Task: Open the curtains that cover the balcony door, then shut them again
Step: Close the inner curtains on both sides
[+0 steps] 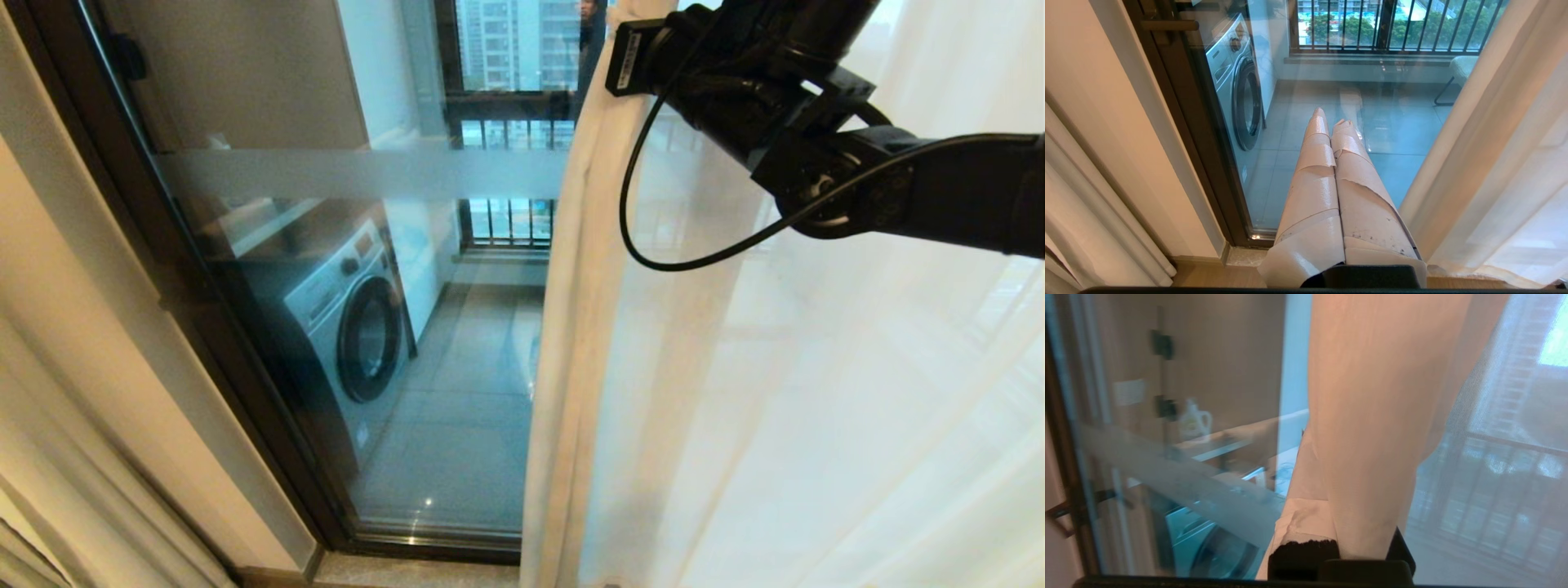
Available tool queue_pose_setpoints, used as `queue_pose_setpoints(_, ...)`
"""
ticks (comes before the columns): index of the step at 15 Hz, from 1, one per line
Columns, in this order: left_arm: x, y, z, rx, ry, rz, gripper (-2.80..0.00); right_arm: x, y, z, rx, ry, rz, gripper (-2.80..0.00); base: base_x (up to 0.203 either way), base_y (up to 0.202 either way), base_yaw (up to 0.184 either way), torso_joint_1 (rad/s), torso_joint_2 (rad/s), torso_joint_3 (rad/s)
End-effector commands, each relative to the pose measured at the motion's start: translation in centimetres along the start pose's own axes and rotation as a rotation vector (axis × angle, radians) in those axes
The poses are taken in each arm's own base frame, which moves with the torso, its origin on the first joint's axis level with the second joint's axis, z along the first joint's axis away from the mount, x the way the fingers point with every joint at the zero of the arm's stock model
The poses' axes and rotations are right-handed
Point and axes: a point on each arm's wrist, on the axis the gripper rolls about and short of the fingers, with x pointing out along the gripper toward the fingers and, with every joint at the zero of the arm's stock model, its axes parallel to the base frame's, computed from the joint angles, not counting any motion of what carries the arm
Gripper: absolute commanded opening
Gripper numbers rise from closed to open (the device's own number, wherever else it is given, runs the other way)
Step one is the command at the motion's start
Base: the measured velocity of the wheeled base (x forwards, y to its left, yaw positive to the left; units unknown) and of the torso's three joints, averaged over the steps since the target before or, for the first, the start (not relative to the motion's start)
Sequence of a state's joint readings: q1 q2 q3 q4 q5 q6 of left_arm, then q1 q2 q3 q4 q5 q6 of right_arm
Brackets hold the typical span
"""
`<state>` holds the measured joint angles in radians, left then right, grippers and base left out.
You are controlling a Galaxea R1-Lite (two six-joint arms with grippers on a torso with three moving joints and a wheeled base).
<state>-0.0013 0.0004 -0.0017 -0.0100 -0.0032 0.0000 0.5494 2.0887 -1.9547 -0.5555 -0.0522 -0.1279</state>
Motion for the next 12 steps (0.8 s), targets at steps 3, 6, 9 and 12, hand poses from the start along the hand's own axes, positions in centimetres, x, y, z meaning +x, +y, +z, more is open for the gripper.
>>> queue_pose_setpoints(3, 0.0, 0.0, 0.0, 0.0, -0.001, 0.001, -2.8, 0.3, -1.2, -1.0, -0.043, 0.003, -0.036, -2.8, 0.0, 0.0, 0.0, 0.0, 0.0, 0.0)
queue_pose_setpoints(6, 0.0, 0.0, 0.0, 0.0, 0.001, 0.0, -2.8, 0.4, -1.9, -1.2, -0.058, 0.003, -0.051, -2.8, 0.0, 0.0, 0.0, 0.0, 0.0, 0.0)
queue_pose_setpoints(9, 0.0, 0.0, 0.0, 0.0, -0.001, 0.0, -2.8, 0.4, -2.3, -1.1, -0.062, 0.006, -0.06, -2.8, 0.0, 0.0, 0.0, 0.0, 0.0, 0.0)
queue_pose_setpoints(12, 0.0, 0.0, 0.0, 0.0, -0.001, 0.0, -2.8, 0.3, -2.5, -1.1, -0.065, 0.006, -0.062, 0.0, 0.0, 0.0, 0.0, 0.0, 0.0, 0.0)
